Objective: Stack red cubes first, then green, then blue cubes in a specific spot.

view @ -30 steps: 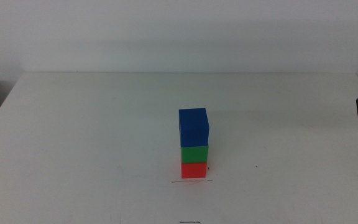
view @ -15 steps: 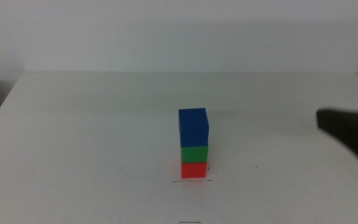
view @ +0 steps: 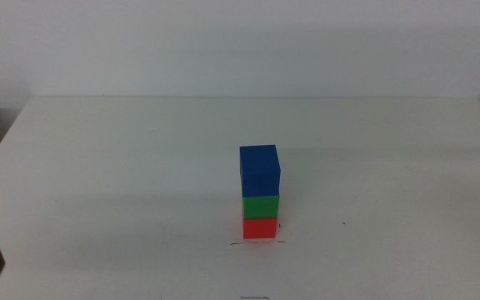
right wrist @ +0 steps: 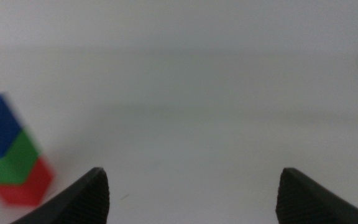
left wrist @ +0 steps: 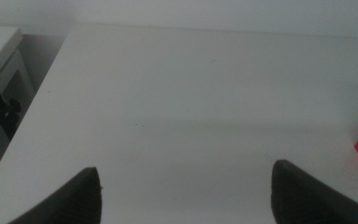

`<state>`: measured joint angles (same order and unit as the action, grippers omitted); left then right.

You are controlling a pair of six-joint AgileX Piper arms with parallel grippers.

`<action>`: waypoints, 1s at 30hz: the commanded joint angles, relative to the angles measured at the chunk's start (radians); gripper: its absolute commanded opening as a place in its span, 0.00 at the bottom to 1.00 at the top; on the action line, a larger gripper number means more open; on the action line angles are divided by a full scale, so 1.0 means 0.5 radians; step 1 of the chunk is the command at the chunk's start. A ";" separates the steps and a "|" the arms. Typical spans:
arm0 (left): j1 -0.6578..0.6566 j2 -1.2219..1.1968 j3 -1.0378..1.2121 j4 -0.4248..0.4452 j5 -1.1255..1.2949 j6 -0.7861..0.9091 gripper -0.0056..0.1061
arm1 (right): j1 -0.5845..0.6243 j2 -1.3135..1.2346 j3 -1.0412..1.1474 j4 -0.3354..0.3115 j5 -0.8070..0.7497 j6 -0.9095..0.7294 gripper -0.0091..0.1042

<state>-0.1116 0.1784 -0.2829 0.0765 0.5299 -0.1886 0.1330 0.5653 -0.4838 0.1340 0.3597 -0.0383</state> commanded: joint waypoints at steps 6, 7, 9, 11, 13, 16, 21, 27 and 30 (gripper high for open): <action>0.006 -0.354 0.302 -0.019 -0.419 -0.011 0.89 | -0.079 -0.502 0.343 -0.248 -0.360 -0.023 0.90; 0.006 -0.387 0.341 -0.019 -0.440 -0.011 0.89 | -0.079 -0.566 0.391 -0.256 -0.360 -0.023 0.90; 0.006 -0.437 0.395 -0.019 -0.461 -0.011 0.89 | -0.079 -0.666 0.475 -0.256 -0.366 -0.023 0.90; 0.008 -0.436 0.428 -0.019 -0.463 -0.011 0.89 | -0.079 -0.755 0.565 -0.249 -0.366 -0.023 0.90; 0.008 -0.436 0.451 -0.019 -0.465 -0.011 0.89 | -0.079 -0.822 0.647 -0.249 -0.382 -0.023 0.90; 0.008 -0.436 0.499 -0.019 -0.525 -0.011 0.89 | -0.079 -0.897 0.779 -0.249 -0.415 -0.023 0.90; 0.008 -0.436 0.605 -0.019 -0.678 -0.011 0.89 | -0.132 -0.977 0.950 -0.230 -0.535 -0.023 0.90; 0.008 -0.436 0.620 -0.019 -0.670 -0.011 0.89 | -0.232 -1.095 1.001 -0.145 -0.554 -0.023 0.90; 0.008 -0.435 0.620 -0.019 -0.671 -0.011 0.89 | -0.239 -1.147 1.001 -0.145 -0.554 -0.023 0.90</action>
<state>-0.1116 -0.0117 0.0276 0.0765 0.2760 -0.1886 0.0216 -0.0065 0.0268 0.0636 0.1659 -0.0383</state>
